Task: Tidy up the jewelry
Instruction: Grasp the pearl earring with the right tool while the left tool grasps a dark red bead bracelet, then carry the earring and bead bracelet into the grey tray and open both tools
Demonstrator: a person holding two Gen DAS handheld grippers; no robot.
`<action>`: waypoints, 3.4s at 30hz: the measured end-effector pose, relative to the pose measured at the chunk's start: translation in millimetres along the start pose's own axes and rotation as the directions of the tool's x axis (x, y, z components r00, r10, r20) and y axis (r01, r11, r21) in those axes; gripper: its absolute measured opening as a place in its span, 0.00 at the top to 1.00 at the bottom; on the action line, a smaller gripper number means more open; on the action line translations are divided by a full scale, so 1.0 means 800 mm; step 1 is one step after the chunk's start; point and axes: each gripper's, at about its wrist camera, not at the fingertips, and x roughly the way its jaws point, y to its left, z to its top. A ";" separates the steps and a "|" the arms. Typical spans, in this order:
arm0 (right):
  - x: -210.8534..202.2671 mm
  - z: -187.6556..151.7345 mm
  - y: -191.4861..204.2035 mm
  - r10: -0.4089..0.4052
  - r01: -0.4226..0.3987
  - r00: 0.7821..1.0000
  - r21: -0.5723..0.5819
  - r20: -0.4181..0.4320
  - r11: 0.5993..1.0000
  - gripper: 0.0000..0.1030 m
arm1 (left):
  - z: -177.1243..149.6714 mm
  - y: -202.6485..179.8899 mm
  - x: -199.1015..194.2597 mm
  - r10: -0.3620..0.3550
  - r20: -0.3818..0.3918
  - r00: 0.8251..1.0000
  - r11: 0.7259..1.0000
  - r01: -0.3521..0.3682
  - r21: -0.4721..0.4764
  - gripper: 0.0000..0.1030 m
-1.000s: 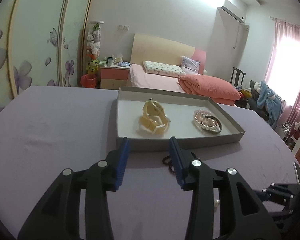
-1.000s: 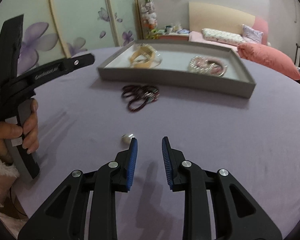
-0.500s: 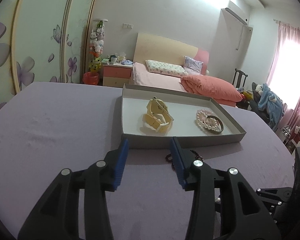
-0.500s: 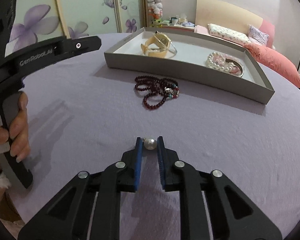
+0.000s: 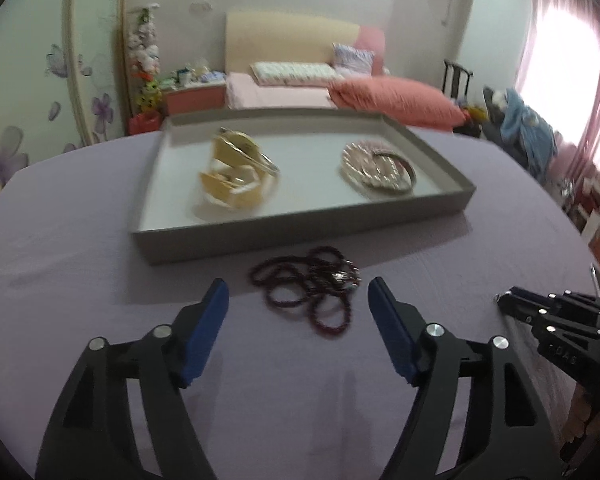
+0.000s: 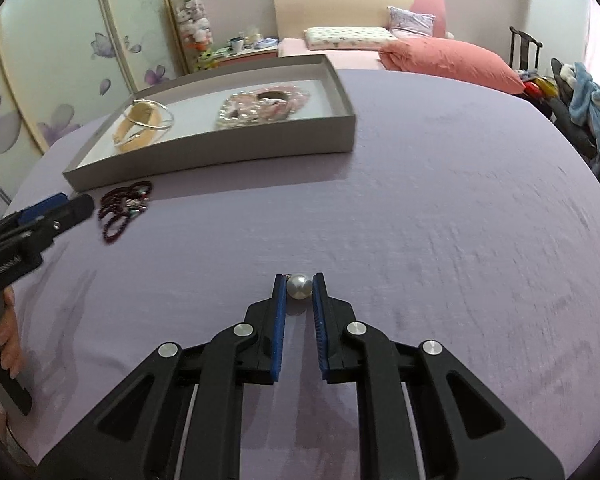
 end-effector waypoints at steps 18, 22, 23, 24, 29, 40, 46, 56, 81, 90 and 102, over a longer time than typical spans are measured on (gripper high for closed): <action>-0.002 0.000 0.000 0.014 -0.014 1.000 -0.014 0.013 1.000 0.86 | 0.014 0.009 0.042 0.036 -0.088 0.995 0.998 -0.041 -0.052 0.90; -0.003 -0.002 0.001 0.021 -0.021 1.000 -0.021 0.015 1.000 0.85 | 0.004 0.031 0.012 0.017 -0.044 0.999 0.996 -0.021 -0.088 0.91; -0.003 -0.002 0.000 0.029 -0.029 0.999 -0.019 0.015 0.999 0.84 | 0.002 0.036 0.003 0.011 -0.033 0.999 0.995 -0.014 -0.097 0.91; -0.003 -0.003 -0.002 0.035 -0.035 0.999 -0.016 0.014 0.999 0.83 | -0.001 0.044 -0.010 0.004 -0.018 1.000 0.994 -0.005 -0.108 0.91; -0.005 -0.005 0.000 0.037 -0.036 0.999 -0.018 0.018 0.999 0.72 | -0.014 0.068 -0.055 0.003 0.029 1.000 0.991 0.001 -0.135 0.91; -0.011 0.004 0.007 0.020 -0.018 0.999 -0.045 0.050 0.999 0.86 | -0.016 0.071 -0.095 -0.022 0.096 0.995 0.988 0.037 -0.150 0.91; -0.038 0.014 0.009 0.049 -0.044 0.991 -0.043 0.127 0.998 0.86 | -0.010 0.068 -0.122 -0.029 0.154 0.988 0.987 0.053 -0.153 0.91; -0.082 0.044 0.017 0.086 -0.070 0.950 -0.064 0.300 0.995 0.86 | 0.004 0.060 -0.153 -0.035 0.234 0.972 0.986 0.072 -0.151 0.91; -0.082 0.142 0.035 0.162 -0.122 0.836 -0.110 0.524 0.986 0.86 | 0.093 0.021 -0.126 -0.062 0.417 0.907 0.993 0.096 -0.063 0.91; -0.025 0.175 0.035 0.171 -0.142 0.855 -0.096 0.490 0.985 0.86 | 0.127 0.029 -0.063 -0.039 0.388 0.921 0.994 0.077 -0.082 0.91; 0.033 0.191 0.040 0.170 -0.155 0.880 -0.071 0.444 0.985 0.86 | 0.141 0.049 -0.006 -0.014 0.350 0.936 0.992 0.057 -0.113 0.91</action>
